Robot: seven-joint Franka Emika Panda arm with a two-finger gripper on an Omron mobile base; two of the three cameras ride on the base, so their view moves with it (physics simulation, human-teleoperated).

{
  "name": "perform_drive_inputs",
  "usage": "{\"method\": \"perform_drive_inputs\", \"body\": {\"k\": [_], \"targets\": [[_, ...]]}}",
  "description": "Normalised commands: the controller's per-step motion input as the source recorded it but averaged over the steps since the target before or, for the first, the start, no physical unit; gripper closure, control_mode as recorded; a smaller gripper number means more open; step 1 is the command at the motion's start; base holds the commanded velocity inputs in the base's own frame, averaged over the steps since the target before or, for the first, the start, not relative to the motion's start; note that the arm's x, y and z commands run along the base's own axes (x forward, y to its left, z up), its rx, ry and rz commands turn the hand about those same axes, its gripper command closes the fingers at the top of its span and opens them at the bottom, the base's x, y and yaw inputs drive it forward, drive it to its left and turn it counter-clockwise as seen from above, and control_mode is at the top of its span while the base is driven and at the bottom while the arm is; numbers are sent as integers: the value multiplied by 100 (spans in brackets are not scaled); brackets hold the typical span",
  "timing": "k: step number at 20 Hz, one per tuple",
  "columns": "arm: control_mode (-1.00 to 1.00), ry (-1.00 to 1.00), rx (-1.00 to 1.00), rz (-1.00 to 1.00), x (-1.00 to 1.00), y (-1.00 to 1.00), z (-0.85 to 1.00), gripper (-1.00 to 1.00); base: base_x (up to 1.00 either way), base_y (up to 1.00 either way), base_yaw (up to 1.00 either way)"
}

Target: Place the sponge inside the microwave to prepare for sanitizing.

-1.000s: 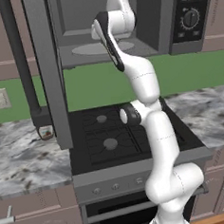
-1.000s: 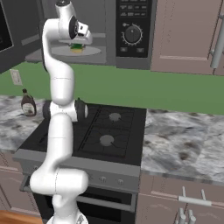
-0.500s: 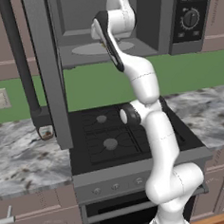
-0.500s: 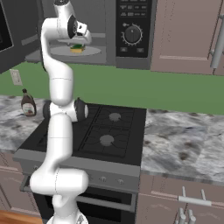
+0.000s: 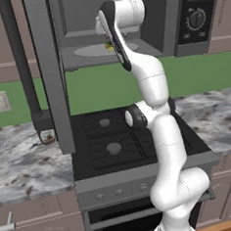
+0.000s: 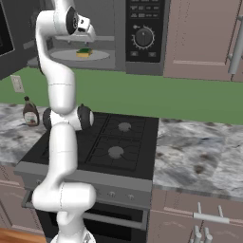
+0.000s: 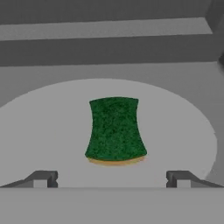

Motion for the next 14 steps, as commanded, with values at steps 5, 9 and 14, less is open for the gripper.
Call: {"method": "perform_drive_inputs", "body": {"k": [5,9,14], "targets": [[-100,-15,-1,0,-94,-21,-7,-100,0,0,0],[-100,-23,-3,0,-100,-24,-27,-100,0,0,0],[-100,-2,-1,0,-99,-29,-15,-100,0,0,0]]}}
